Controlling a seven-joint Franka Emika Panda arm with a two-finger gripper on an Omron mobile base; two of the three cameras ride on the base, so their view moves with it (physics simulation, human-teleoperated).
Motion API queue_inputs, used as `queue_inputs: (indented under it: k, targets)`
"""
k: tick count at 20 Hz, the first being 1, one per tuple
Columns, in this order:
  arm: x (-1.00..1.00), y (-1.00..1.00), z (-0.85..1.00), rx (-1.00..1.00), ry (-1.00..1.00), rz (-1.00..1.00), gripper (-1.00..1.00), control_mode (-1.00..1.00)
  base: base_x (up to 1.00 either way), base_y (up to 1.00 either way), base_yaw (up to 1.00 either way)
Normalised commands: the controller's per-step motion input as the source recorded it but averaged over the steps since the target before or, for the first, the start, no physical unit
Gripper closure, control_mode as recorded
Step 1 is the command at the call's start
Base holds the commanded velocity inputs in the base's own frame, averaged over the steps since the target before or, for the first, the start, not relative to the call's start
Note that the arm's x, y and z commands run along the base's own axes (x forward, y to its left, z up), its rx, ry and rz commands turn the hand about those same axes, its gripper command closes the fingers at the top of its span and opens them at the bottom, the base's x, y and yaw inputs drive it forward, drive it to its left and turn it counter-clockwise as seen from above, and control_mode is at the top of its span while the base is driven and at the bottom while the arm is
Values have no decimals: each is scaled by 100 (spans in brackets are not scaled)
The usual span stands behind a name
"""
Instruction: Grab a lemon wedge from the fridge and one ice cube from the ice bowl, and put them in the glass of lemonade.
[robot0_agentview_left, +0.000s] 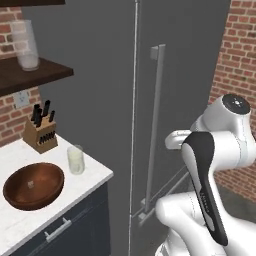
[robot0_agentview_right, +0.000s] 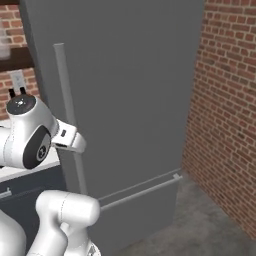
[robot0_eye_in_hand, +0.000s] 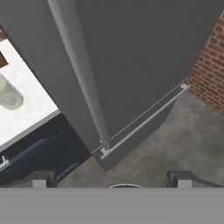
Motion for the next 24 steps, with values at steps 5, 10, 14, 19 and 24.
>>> queue_inputs:
  k: [5,10,14,19,24]
  targets:
    - [0,0,0,0,0,0,-100,100,0,51,-16]
    - [0,0,0,0,0,0,-100,100,0,53,-6]
    - [0,0,0,0,0,0,-100,100,0,-4,-11]
    - [0,0,0,0,0,0,-100,100,-9,-4,-21]
    - [0,0,0,0,0,0,-100,100,-16,1,-13]
